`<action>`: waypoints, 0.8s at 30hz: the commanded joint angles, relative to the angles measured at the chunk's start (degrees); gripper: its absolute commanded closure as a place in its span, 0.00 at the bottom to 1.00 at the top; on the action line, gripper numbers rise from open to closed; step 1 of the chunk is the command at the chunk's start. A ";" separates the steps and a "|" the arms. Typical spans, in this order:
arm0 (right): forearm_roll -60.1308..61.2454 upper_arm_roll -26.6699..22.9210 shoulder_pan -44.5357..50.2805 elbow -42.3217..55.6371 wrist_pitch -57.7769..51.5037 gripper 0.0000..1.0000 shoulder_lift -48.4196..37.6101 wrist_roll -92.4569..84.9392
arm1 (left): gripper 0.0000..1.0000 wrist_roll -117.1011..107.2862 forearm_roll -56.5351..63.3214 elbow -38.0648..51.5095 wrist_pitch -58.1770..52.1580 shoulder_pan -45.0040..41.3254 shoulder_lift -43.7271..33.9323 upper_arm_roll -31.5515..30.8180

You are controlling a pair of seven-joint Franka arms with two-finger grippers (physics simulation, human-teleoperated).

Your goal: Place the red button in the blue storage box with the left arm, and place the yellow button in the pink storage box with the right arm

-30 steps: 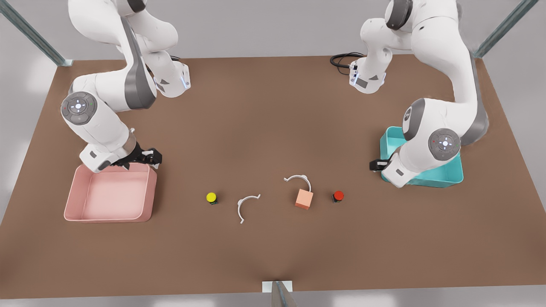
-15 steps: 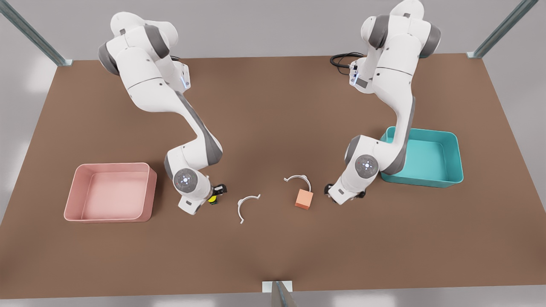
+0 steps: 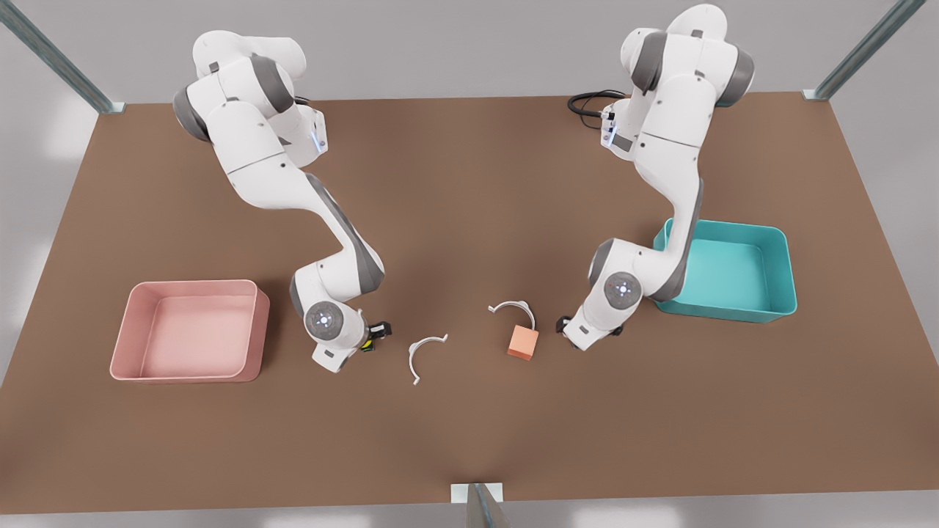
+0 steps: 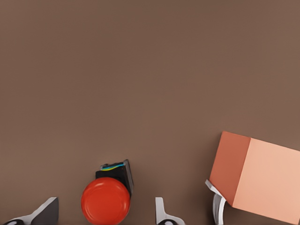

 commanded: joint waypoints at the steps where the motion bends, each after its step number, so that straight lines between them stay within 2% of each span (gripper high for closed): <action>1: 0.05 0.01 -0.03 0.00 0.91 0.08 0.23 -0.10 | 0.00 -3.02 0.10 0.28 0.76 0.00 0.73 0.00; 3: 0.14 0.01 -0.03 0.00 0.91 0.29 0.32 -0.10 | 0.00 -3.02 0.10 0.45 1.46 0.00 1.52 0.00; 4: 0.05 0.01 -0.03 0.00 0.91 0.33 0.41 -0.10 | 0.00 -2.93 0.10 0.45 1.72 0.00 1.79 0.00; 6: 0.05 0.01 -0.03 0.00 0.99 0.33 0.85 -0.18 | 0.24 -2.93 0.10 0.45 1.81 0.00 1.96 0.00; 11: 0.05 0.01 -0.12 0.00 0.99 0.33 1.46 -0.27 | 0.39 -2.93 0.10 0.45 1.90 0.00 2.05 0.00; 15: 0.05 -0.08 -0.21 0.08 2.31 0.33 2.61 -0.36 | 0.45 -2.93 0.10 1.07 1.90 0.09 2.05 0.00; 18: 0.05 -0.08 -0.21 0.08 2.84 0.38 3.05 -0.27 | 0.51 -2.93 0.10 1.07 1.81 0.09 1.96 0.00; 21: 0.05 -0.08 -0.21 0.08 3.10 0.47 3.22 -0.18 | 0.52 -2.93 0.01 1.42 1.72 0.88 0.38 0.00; 23: 0.05 -0.08 -0.12 0.08 3.10 0.56 3.14 -0.18 | 0.52 -2.32 0.01 1.16 0.93 2.29 -3.31 0.00; 24: 0.05 -0.08 -0.12 0.08 3.01 0.57 3.14 -0.27 | 0.52 -0.22 0.01 0.98 -2.04 3.25 -5.59 0.00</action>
